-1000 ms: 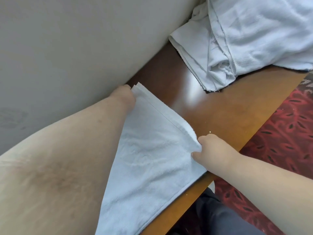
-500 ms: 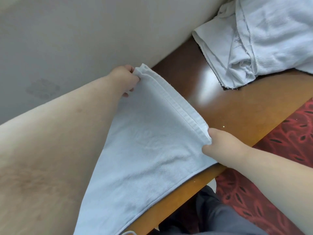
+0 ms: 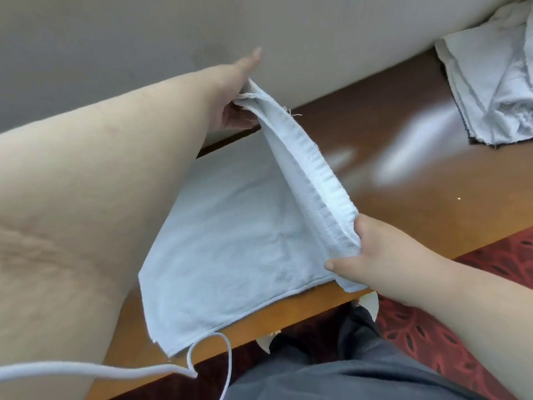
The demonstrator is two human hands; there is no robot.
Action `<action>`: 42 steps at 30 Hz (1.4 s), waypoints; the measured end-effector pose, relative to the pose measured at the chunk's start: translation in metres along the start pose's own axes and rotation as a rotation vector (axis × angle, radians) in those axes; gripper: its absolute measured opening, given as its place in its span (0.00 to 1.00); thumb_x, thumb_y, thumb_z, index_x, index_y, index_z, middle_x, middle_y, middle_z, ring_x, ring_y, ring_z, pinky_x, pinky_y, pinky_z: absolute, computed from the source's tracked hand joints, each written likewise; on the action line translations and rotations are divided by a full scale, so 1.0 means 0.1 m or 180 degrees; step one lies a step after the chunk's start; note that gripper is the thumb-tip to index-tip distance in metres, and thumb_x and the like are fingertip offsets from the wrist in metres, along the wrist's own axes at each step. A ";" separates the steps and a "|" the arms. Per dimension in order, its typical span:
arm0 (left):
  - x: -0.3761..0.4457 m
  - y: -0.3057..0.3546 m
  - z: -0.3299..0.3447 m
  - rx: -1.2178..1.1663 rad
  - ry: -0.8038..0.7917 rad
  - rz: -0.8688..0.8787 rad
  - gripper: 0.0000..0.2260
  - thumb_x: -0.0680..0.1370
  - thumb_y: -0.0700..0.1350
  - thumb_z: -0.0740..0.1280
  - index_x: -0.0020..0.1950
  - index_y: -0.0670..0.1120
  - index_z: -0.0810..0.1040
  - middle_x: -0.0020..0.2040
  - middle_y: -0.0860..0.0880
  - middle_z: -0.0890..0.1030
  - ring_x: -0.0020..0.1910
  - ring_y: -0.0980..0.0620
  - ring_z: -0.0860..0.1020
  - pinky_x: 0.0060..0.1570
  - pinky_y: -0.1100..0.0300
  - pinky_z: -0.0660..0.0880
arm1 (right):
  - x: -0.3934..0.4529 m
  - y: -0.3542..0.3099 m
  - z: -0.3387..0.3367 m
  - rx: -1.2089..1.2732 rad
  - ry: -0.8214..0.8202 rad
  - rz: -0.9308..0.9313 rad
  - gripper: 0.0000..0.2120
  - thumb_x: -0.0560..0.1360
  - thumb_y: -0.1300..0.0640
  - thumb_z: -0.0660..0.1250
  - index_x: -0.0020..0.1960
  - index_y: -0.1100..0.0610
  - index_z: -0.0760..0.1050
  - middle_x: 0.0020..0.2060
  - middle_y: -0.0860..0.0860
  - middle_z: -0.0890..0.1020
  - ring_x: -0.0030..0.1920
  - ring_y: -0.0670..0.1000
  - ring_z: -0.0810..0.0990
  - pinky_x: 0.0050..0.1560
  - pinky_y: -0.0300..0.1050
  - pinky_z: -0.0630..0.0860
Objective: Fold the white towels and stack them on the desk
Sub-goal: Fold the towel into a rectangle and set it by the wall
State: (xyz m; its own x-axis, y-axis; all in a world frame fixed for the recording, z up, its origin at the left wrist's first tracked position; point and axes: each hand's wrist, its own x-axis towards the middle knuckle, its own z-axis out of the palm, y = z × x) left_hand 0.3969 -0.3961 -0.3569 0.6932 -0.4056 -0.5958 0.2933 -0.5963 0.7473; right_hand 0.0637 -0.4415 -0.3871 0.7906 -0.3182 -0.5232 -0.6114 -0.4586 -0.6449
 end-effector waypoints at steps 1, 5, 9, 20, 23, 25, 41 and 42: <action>-0.02 -0.08 -0.11 0.0226 0.0047 0.0028 0.17 0.73 0.58 0.70 0.49 0.44 0.78 0.39 0.47 0.85 0.37 0.49 0.85 0.37 0.55 0.82 | 0.00 -0.16 0.08 -0.0211 -0.0041 -0.0061 0.15 0.69 0.44 0.74 0.46 0.43 0.69 0.39 0.42 0.80 0.37 0.39 0.79 0.32 0.33 0.72; -0.10 -0.43 -0.65 0.0509 0.0411 -0.0131 0.05 0.75 0.37 0.61 0.42 0.46 0.74 0.36 0.49 0.79 0.30 0.54 0.80 0.32 0.64 0.77 | -0.05 -0.79 0.46 -0.0548 -0.0187 -0.0343 0.23 0.68 0.41 0.75 0.38 0.45 0.60 0.28 0.45 0.73 0.30 0.31 0.73 0.31 0.28 0.69; -0.18 -0.79 -1.29 0.0399 0.0914 -0.0068 0.09 0.76 0.36 0.61 0.41 0.50 0.70 0.40 0.49 0.75 0.34 0.52 0.75 0.31 0.63 0.73 | -0.07 -1.26 0.93 -0.0446 -0.0429 -0.0395 0.26 0.64 0.24 0.64 0.41 0.45 0.61 0.33 0.43 0.73 0.34 0.33 0.75 0.27 0.34 0.67; -0.16 -1.96 -2.45 0.0319 0.1455 -0.0030 0.17 0.71 0.40 0.62 0.59 0.50 0.74 0.54 0.43 0.79 0.46 0.44 0.80 0.41 0.54 0.77 | 0.47 -1.99 2.37 0.0637 -0.1325 0.0326 0.13 0.80 0.48 0.57 0.38 0.52 0.65 0.31 0.46 0.68 0.30 0.47 0.67 0.28 0.40 0.64; -0.02 -2.33 -2.56 0.0060 0.1409 -0.0152 0.20 0.72 0.38 0.64 0.63 0.50 0.72 0.58 0.40 0.78 0.46 0.43 0.80 0.41 0.50 0.78 | 0.63 -2.05 2.64 0.0564 -0.1644 0.0547 0.10 0.80 0.45 0.58 0.48 0.50 0.71 0.38 0.47 0.74 0.34 0.47 0.73 0.28 0.37 0.69; 0.09 -2.55 -2.55 -0.0090 0.1343 -0.0178 0.21 0.73 0.37 0.65 0.66 0.49 0.71 0.60 0.40 0.77 0.51 0.41 0.81 0.48 0.46 0.79 | 0.70 -2.03 2.81 0.0477 -0.1753 0.0581 0.08 0.81 0.45 0.58 0.51 0.48 0.70 0.42 0.48 0.76 0.34 0.47 0.77 0.24 0.33 0.70; -0.54 -3.32 -1.93 0.0166 0.1448 -0.0696 0.39 0.70 0.54 0.76 0.72 0.42 0.58 0.64 0.45 0.75 0.60 0.43 0.76 0.56 0.56 0.73 | 1.80 -1.47 1.68 -0.2692 -0.0012 -0.1030 0.24 0.81 0.51 0.58 0.77 0.47 0.63 0.78 0.52 0.60 0.78 0.56 0.53 0.76 0.51 0.53; -0.57 -3.33 -1.89 0.0220 0.1453 -0.0687 0.36 0.71 0.54 0.75 0.70 0.42 0.62 0.63 0.45 0.76 0.59 0.43 0.77 0.56 0.55 0.73 | 1.84 -1.35 1.62 -0.2960 -0.0186 -0.0998 0.26 0.82 0.49 0.56 0.79 0.45 0.57 0.80 0.51 0.55 0.79 0.56 0.49 0.77 0.52 0.48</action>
State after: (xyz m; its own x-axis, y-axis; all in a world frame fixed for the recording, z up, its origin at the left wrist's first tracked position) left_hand 0.3839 -0.0437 -0.5166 0.8432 0.0666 -0.5335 0.4280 -0.6838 0.5910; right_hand 0.2859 -0.3038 -0.4870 0.8940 -0.0405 -0.4462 -0.0833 -0.9936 -0.0768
